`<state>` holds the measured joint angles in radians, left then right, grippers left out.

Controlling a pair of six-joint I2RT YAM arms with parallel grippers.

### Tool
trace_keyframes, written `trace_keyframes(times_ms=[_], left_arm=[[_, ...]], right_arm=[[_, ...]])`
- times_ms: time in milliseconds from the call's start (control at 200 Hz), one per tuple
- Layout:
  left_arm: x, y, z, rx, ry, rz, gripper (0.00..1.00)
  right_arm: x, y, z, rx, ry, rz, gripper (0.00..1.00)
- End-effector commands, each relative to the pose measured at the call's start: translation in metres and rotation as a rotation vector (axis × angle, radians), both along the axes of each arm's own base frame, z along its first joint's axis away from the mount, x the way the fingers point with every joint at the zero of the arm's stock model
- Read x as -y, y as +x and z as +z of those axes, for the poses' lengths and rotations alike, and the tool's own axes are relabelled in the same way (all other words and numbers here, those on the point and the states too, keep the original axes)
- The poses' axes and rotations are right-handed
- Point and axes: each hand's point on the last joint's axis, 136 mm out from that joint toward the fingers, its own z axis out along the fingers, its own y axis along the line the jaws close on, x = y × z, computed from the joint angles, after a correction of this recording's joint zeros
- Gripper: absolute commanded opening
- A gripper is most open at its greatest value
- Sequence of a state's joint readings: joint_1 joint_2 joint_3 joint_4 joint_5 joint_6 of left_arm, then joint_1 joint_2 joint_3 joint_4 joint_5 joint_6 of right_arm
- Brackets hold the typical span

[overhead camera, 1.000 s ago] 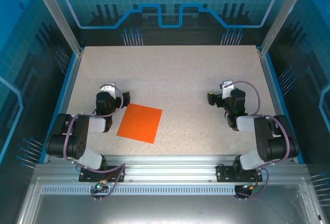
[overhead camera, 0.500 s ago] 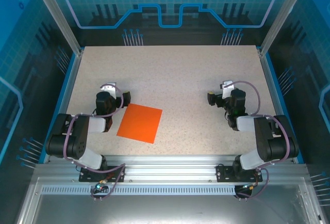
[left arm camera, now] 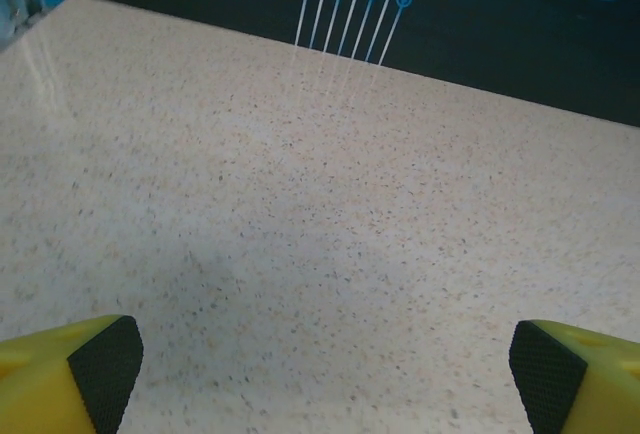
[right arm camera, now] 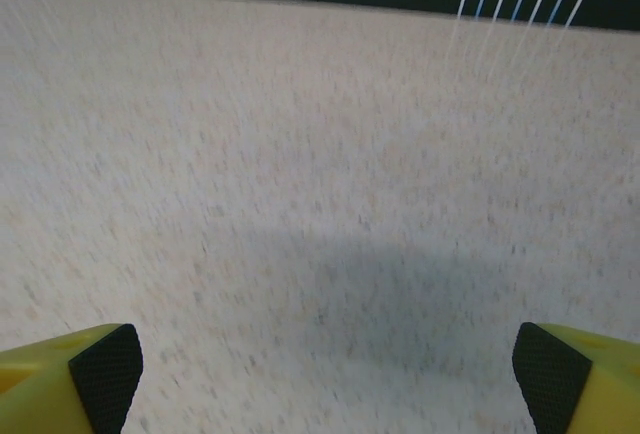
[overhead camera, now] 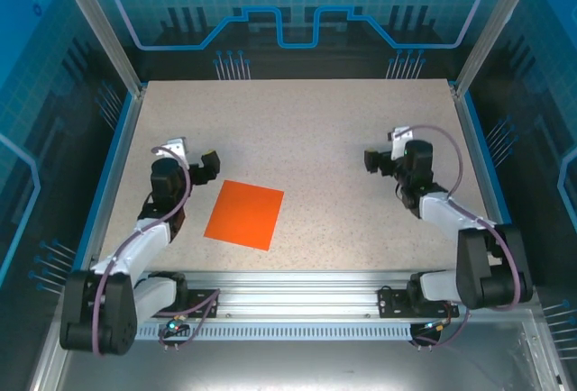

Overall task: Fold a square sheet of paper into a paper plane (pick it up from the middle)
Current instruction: Rotate the square sheet of paper at the center of the table.

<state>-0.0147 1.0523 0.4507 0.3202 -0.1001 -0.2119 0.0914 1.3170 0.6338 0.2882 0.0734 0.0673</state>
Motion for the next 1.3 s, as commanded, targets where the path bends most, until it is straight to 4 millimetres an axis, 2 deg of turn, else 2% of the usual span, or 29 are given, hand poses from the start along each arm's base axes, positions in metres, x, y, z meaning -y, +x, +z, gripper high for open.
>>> trace_keyframes(times_ms=[0,40,50,75,155,205,285,375,645,765,890,1040,1190,1295], left_arm=[[-0.012,-0.017,0.002,-0.155,-0.174,0.141,0.98],[-0.015,-0.026,-0.002,-0.216,-0.223,0.193,0.98],[-0.013,-0.026,-0.001,-0.224,-0.227,0.186,0.99],[-0.005,-0.027,0.001,-0.239,-0.239,0.144,0.98],[0.015,-0.033,0.002,-0.262,-0.293,0.036,0.99],[0.020,-0.039,0.001,-0.269,-0.330,0.026,0.99],[0.021,-0.050,-0.002,-0.279,-0.371,0.041,0.98],[0.022,-0.063,-0.006,-0.297,-0.399,0.058,0.98],[0.015,-0.090,-0.019,-0.327,-0.437,0.132,0.99],[0.013,-0.097,-0.023,-0.322,-0.459,0.157,0.98],[0.012,-0.101,-0.021,-0.320,-0.453,0.163,0.99],[0.005,-0.106,-0.021,-0.326,-0.414,0.188,0.99],[0.007,-0.107,-0.020,-0.326,-0.411,0.171,0.98],[0.011,-0.106,-0.018,-0.327,-0.418,0.149,0.99]], right_arm=[[-0.011,-0.024,0.009,-0.219,0.174,-0.056,0.99],[-0.012,-0.029,0.016,-0.285,0.266,-0.113,0.99],[-0.013,-0.033,0.012,-0.320,0.289,-0.121,0.99],[-0.021,-0.034,0.022,-0.357,0.357,-0.104,0.99],[-0.081,-0.048,0.032,-0.447,0.593,0.181,0.99],[-0.111,-0.058,0.035,-0.476,0.661,0.273,0.99],[-0.158,-0.080,0.029,-0.523,0.524,0.342,1.00],[-0.203,-0.104,0.014,-0.589,0.369,0.362,0.99],[-0.334,-0.152,-0.022,-0.699,0.174,0.514,0.94],[-0.380,-0.166,-0.045,-0.761,0.096,0.555,0.90],[-0.410,-0.176,-0.066,-0.820,0.100,0.574,0.85],[-0.423,-0.184,-0.085,-0.873,0.093,0.567,0.81],[-0.407,-0.192,-0.110,-0.918,0.058,0.505,0.80],[-0.388,-0.201,-0.122,-0.939,0.033,0.480,0.80]])
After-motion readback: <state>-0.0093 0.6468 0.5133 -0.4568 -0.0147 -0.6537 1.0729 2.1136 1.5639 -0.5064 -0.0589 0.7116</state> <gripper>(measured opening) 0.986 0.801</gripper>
